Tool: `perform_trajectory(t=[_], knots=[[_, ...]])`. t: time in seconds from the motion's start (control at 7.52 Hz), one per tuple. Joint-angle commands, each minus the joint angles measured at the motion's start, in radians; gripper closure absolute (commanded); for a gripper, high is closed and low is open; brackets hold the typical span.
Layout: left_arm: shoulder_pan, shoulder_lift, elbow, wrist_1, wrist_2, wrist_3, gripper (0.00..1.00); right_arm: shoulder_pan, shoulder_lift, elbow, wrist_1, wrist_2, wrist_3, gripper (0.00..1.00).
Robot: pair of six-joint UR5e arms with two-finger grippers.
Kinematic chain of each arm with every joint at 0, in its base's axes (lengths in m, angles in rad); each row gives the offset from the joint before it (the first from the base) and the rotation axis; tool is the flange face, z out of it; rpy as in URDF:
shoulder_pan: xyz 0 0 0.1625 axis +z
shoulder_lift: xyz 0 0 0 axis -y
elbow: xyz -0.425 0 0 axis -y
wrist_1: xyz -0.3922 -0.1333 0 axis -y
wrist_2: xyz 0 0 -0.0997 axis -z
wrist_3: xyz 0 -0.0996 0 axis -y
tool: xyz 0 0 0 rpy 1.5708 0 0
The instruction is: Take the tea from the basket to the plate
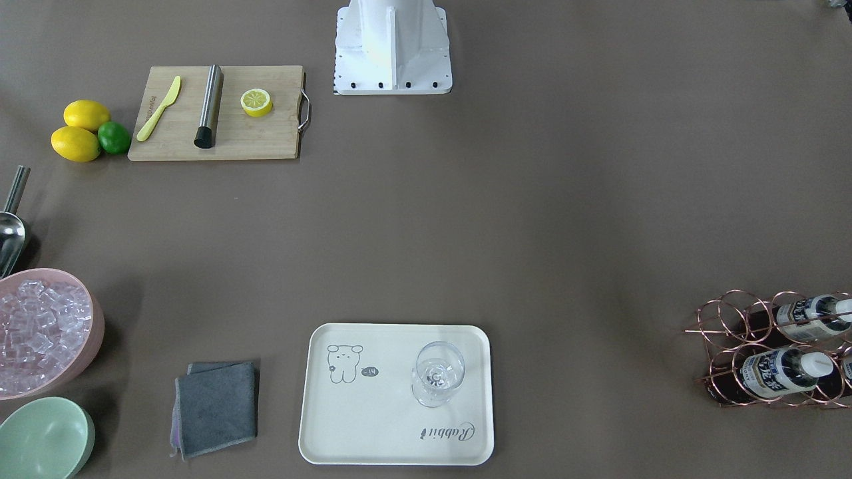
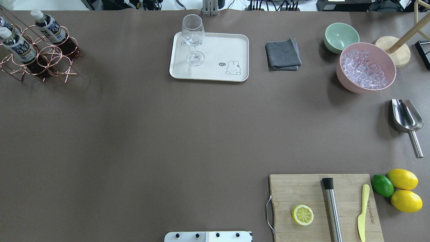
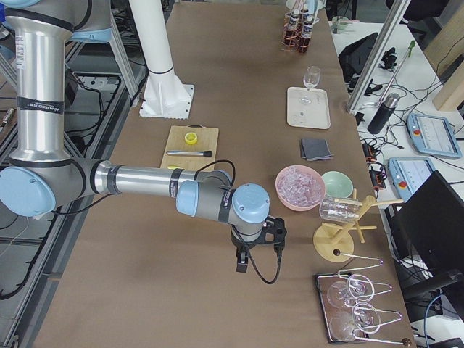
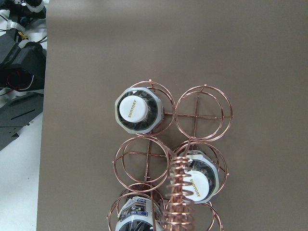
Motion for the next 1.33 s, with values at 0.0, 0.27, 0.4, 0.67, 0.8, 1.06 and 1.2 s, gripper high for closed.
perform_trajectory(t=[0.0,0.27,0.4,0.67,0.8,1.06,1.2], knots=[[0.004,-0.001,-0.004,0.011,-0.005,-0.011,0.61,0.0,0.0,0.0,0.0,0.0,0.0,0.0],[0.004,-0.003,-0.006,0.015,-0.006,-0.014,1.0,0.0,0.0,0.0,0.0,0.0,0.0,0.0],[0.002,-0.003,-0.009,0.018,-0.027,-0.016,1.0,0.0,0.0,0.001,0.0,0.0,0.0,0.0],[0.004,-0.001,-0.08,0.11,-0.055,-0.016,1.0,0.0,0.0,0.001,0.0,0.0,0.0,0.0],[0.002,0.002,-0.148,0.164,-0.064,-0.016,1.0,0.0,0.0,0.001,0.0,0.0,0.0,0.0],[0.02,0.005,-0.319,0.274,-0.067,-0.094,1.0,0.0,0.0,0.003,0.0,0.0,0.0,0.0],[0.066,0.025,-0.42,0.308,-0.064,-0.158,1.0,0.0,0.0,0.003,0.0,0.0,0.0,0.0]])
